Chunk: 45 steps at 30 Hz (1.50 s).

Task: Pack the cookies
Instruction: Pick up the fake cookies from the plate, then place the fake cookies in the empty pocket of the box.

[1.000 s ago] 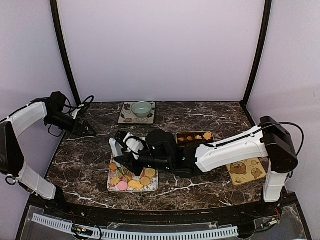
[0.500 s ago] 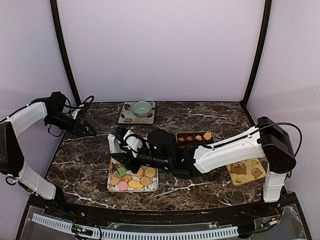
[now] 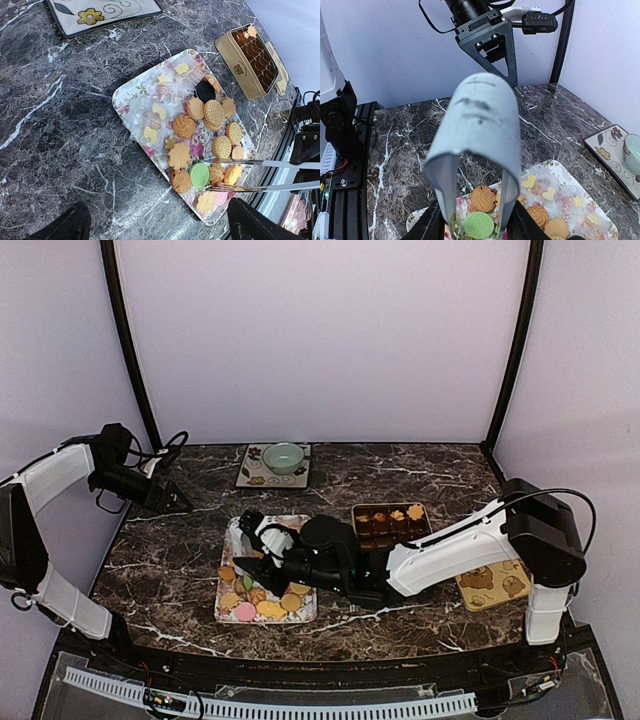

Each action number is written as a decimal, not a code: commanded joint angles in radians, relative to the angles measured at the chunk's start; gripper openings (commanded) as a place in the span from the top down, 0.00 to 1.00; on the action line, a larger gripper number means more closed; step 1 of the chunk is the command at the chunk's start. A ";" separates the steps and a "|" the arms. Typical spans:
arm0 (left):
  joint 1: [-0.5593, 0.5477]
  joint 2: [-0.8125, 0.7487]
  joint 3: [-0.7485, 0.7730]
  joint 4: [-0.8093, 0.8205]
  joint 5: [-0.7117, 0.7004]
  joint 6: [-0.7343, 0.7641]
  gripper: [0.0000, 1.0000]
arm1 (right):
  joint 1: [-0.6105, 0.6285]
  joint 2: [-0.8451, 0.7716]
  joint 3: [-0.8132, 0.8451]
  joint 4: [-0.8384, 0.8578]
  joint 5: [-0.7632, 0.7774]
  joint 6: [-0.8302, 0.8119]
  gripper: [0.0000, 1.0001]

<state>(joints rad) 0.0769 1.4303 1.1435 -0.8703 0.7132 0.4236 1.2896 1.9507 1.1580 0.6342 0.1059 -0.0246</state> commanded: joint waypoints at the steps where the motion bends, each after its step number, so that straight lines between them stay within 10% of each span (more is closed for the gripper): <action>1: 0.006 -0.013 0.005 -0.033 0.005 0.010 0.02 | 0.007 -0.026 -0.045 0.035 0.009 0.012 0.59; 45: 0.007 -0.008 0.015 -0.035 0.011 0.006 0.02 | -0.020 -0.285 -0.045 -0.102 0.166 -0.099 0.77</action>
<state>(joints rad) 0.0769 1.4303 1.1439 -0.8715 0.7151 0.4240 1.3083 1.7458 1.1069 0.4862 0.2192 -0.0875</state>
